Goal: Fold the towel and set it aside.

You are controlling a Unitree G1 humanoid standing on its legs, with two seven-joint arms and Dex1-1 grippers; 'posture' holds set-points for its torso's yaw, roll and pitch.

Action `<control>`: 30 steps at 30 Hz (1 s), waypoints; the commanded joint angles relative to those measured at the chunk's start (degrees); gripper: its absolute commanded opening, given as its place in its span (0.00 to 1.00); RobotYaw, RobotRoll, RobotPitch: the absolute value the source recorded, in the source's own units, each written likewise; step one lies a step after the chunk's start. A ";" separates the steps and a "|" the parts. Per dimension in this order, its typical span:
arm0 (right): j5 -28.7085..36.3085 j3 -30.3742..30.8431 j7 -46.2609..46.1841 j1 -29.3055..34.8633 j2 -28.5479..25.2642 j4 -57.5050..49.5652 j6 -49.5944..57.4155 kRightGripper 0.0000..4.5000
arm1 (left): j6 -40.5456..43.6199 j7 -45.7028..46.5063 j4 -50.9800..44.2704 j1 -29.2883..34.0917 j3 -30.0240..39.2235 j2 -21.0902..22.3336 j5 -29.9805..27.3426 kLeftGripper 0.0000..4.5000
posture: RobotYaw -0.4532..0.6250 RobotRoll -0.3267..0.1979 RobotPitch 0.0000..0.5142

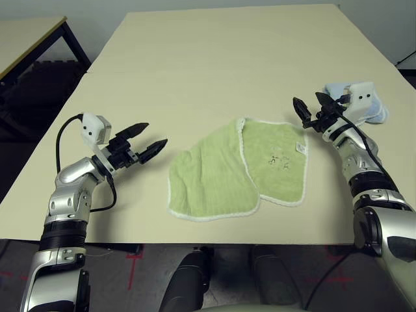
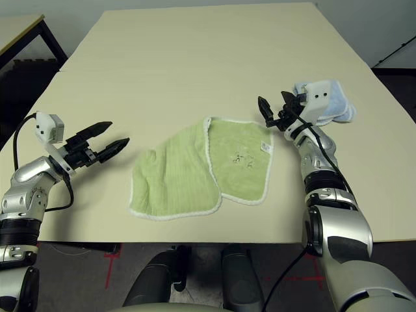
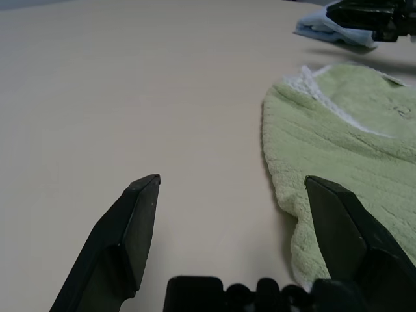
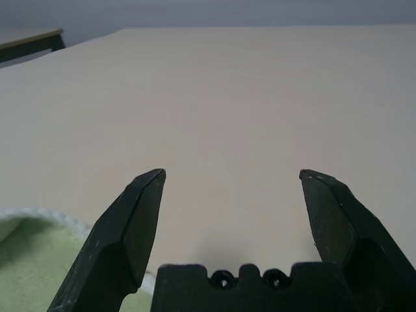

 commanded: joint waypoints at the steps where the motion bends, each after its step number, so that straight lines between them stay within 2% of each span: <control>1: -0.17 1.01 5.85 -1.38 -2.82 1.08 3.59 1.00 | -1.35 -1.50 0.94 -1.19 -1.21 0.45 1.56 1.00 | 0.34 0.62 0.34; 5: -0.90 2.78 13.53 -3.18 -6.75 1.23 9.40 1.00 | -1.43 -2.87 -0.06 -1.32 -1.98 0.43 1.70 1.00 | 0.34 0.62 0.34; 13: -6.39 8.68 21.03 -7.98 -12.79 4.95 19.82 1.00 | -3.33 -5.21 0.47 -2.40 -3.75 0.38 3.28 1.00 | 0.33 0.62 0.35; 19: -10.71 13.01 25.06 -10.74 -14.40 6.27 22.32 1.00 | -6.07 -7.95 1.41 -3.15 -4.85 0.36 3.56 1.00 | 0.32 0.62 0.36; 23: -14.85 16.79 28.57 -12.79 -16.17 7.67 22.83 1.00 | -4.15 -9.06 -0.62 -3.49 -3.96 -0.24 0.98 1.00 | 0.33 0.62 0.35; 30: -19.65 20.19 26.76 -16.00 -15.57 10.73 21.93 1.00 | -2.02 -8.23 -4.26 -3.82 -3.92 -1.04 -0.29 1.00 | 0.34 0.62 0.34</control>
